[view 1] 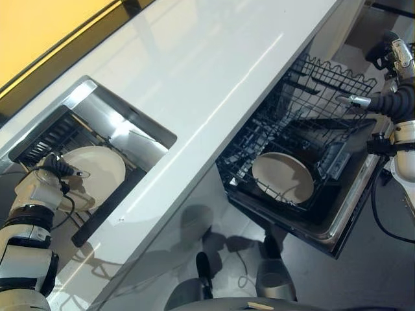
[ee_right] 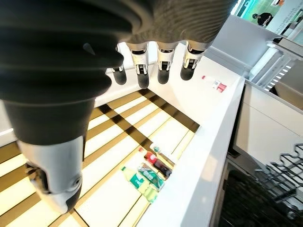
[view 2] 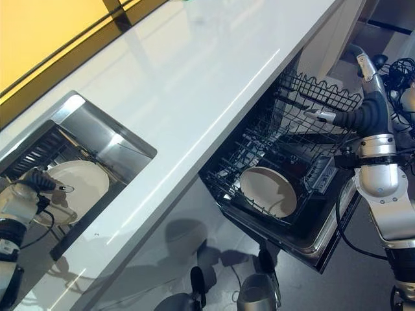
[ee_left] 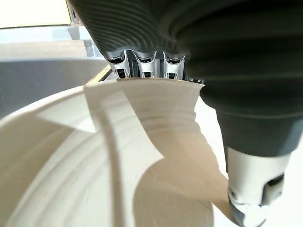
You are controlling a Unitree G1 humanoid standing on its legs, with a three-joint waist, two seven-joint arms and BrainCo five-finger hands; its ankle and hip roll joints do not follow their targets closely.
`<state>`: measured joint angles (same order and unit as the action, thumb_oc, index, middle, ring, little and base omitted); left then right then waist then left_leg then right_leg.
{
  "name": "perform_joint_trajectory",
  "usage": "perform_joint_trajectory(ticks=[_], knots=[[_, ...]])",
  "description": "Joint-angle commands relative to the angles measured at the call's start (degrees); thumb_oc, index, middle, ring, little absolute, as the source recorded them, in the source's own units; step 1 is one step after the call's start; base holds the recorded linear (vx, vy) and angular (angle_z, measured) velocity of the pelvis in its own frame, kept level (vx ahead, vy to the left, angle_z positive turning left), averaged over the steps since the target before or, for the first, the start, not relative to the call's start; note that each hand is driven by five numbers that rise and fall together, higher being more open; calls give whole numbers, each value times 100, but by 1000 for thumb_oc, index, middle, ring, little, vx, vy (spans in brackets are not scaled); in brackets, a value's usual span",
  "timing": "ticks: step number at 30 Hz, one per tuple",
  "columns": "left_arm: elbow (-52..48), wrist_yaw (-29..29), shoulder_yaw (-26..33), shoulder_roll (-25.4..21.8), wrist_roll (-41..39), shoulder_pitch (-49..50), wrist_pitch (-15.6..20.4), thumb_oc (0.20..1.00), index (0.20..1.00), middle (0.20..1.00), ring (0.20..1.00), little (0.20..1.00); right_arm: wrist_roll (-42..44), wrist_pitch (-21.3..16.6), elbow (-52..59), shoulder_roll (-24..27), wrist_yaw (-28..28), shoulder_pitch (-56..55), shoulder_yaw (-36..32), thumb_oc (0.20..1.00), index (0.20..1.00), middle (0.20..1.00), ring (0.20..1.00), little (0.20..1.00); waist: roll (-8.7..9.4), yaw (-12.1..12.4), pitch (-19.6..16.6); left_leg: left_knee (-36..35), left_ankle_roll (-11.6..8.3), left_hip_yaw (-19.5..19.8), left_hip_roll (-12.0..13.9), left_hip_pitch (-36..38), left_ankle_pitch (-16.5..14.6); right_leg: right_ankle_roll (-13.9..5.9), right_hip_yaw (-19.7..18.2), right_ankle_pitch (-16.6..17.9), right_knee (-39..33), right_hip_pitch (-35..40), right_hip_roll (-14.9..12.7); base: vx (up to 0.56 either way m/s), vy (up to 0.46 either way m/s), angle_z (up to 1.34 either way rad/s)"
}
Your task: Pick up plates and place into dishwasher.
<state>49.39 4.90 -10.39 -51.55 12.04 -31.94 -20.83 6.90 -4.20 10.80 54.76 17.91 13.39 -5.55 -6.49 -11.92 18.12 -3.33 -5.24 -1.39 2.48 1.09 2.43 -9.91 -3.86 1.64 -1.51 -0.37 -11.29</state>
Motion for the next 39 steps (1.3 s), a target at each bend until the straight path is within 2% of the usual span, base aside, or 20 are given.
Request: perform_joint_trajectory(ticks=[1, 3, 5, 6, 7, 8, 12, 16, 28, 30, 34, 37, 39], knots=[[416, 323, -177, -432, -692, -75, 137, 1000, 1000, 1000, 1000, 1000, 71, -192, 149, 161, 159, 344, -118, 1000, 1000, 1000, 1000, 1000, 228, 72, -270, 275, 264, -50, -235, -297, -318, 11, -217, -320, 1004, -717, 97, 0, 0, 0], [411, 663, -67, -330, -1207, -40, 207, 1000, 1000, 1000, 1000, 1000, 72, -172, 197, 155, 124, 321, -137, 1000, 1000, 1000, 1000, 1000, 222, 70, -271, 281, 268, -58, -240, -292, -324, 6, -209, -325, 1003, -714, 93, 0, 0, 0], [383, 945, -15, -274, -1345, 7, 225, 1000, 1000, 1000, 1000, 1000, 46, -203, 223, 128, 67, 264, -188, 1000, 1000, 1000, 1000, 1000, 196, 66, -270, 298, 271, -66, -245, -287, -330, 1, -201, -329, 1010, -706, 82, 0, 0, 0], [351, 1132, 2, -267, -1439, 58, 228, 758, 758, 758, 758, 758, 41, -220, 241, 118, 47, 225, -215, 1000, 1000, 1000, 1000, 1000, 178, 67, -273, 300, 273, -65, -249, -280, -329, -3, -202, -328, 1011, -701, 81, 0, 0, 0], [296, 1292, 23, -282, -1498, 119, 232, 423, 423, 423, 423, 423, 68, -213, 266, 138, 42, 193, -236, 1000, 1000, 1000, 1000, 1000, 166, 76, -278, 303, 275, -66, -251, -271, -329, -5, -199, -327, 1005, -687, 76, 30, 3, 0], [260, 1455, 45, -304, -1557, 186, 274, 200, 200, 200, 200, 200, 96, -234, 270, 155, 33, 147, -266, 1000, 1000, 1000, 1000, 1000, 155, 85, -283, 308, 276, -63, -256, -261, -334, -6, -192, -331, 997, -667, 74, 0, 0, 0], [71, 1934, 107, -404, -1886, 327, 334, 200, 200, 200, 200, 200, 229, -258, 345, 212, 22, -38, -371, 1000, 1000, 1000, 1000, 1000, 139, 108, -327, 300, 271, -57, -257, -223, -341, -18, -157, -334, 966, -607, 63, 10, -17, 0], [-207, 2173, 172, -448, -2154, 473, 376, 200, 200, 200, 200, 200, 285, -334, 360, 213, 4, -222, -466, 1000, 1000, 1000, 1000, 1000, 105, 146, -366, 289, 268, -31, -268, -191, -337, -18, -110, -341, 934, -543, 49, 1, -7, 1], [-842, 2150, 484, -632, -2483, 849, 468, 200, 200, 200, 200, 200, 438, -336, 421, 181, 31, -578, -632, 1000, 1000, 1000, 1000, 1000, 50, 299, -549, 253, 246, 59, -259, -152, -259, 7, 36, -281, 810, -401, 79, 0, -39, 7], [-884, 2089, 542, -618, -2495, 907, 489, 200, 200, 200, 200, 200, 437, -361, 420, 149, 40, -633, -640, 1000, 1000, 1000, 1000, 1000, 49, 316, -595, 222, 242, 77, -262, -108, -310, 3, 61, -354, 803, -362, 72, 22, -24, 7], [-904, 1903, 630, -611, -2661, 939, 558, 200, 200, 200, 200, 200, 456, -343, 419, 129, 60, -650, -626, 1000, 1000, 1000, 1000, 1000, 50, 336, -619, 230, 229, 82, -250, -146, -245, 10, 73, -279, 782, -381, 89, -28, -20, 5], [-950, 1339, 820, -607, -2888, 978, 741, 200, 200, 200, 200, 200, 422, -332, 449, 67, 99, -701, -629, 1000, 1000, 1000, 1000, 1000, 67, 362, -655, 217, 222, 84, -239, -121, -248, 5, 97, -284, 762, -345, 90, -2, -21, 0], [-921, 752, 985, -587, -2864, 992, 1025, 200, 200, 200, 200, 200, 380, -361, 467, -15, 118, -747, -653, 1000, 1000, 1000, 1000, 1000, 98, 374, -687, 195, 226, 90, -230, -99, -255, 3, 109, -289, 752, -330, 96, -2, -40, 1]])
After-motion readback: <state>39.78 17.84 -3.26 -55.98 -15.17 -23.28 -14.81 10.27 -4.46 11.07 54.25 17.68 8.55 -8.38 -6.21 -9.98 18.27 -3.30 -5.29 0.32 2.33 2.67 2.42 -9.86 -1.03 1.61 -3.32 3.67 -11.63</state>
